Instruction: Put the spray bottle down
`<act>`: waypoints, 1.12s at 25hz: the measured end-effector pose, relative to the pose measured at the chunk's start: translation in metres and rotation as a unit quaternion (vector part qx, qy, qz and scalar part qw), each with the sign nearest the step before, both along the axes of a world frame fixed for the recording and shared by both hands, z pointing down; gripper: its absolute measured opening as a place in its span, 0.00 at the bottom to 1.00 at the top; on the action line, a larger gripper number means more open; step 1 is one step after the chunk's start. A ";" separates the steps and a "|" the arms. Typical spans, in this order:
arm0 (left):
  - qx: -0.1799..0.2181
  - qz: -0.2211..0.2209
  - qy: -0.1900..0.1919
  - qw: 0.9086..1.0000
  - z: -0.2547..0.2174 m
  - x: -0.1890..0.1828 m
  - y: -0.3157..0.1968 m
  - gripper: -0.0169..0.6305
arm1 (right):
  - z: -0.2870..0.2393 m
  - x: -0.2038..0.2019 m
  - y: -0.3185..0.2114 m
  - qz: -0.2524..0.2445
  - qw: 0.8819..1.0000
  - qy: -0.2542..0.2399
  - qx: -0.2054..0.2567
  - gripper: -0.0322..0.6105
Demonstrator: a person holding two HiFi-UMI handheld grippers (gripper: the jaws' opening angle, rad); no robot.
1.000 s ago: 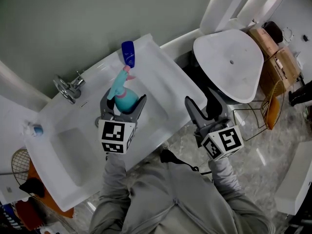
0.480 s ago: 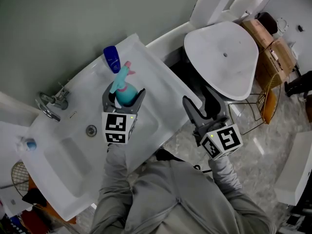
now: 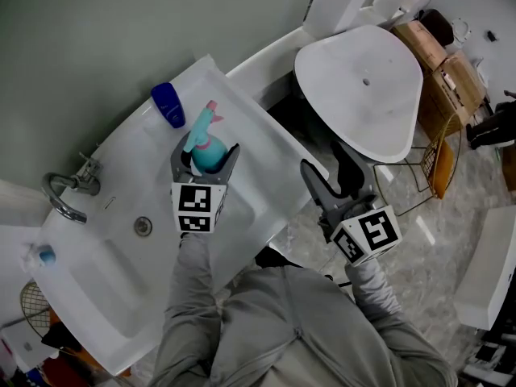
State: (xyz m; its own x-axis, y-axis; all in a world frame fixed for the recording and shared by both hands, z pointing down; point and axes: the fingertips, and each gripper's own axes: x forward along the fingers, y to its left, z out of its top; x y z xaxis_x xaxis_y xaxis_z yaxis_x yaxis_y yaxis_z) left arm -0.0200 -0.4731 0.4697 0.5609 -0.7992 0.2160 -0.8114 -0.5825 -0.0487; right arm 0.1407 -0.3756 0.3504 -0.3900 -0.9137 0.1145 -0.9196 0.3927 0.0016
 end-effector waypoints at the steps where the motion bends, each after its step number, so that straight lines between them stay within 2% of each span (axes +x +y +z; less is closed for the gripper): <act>1: -0.001 0.001 0.000 1.000 0.003 0.001 -0.003 0.68 | 0.001 0.001 -0.002 0.000 1.000 0.000 -0.001 0.46; 28: 0.002 0.007 0.007 1.000 0.045 0.037 -0.055 0.68 | 0.026 0.016 -0.030 0.018 0.999 0.019 -0.028 0.46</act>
State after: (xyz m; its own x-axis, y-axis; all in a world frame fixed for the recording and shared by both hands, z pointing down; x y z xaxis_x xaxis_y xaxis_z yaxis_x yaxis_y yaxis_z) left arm 0.0175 -0.5279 0.5143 0.5746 -0.7923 0.2051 -0.8039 -0.5934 -0.0405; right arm 0.1563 -0.4052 0.3765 -0.3521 -0.9186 0.1796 -0.9327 0.3604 0.0152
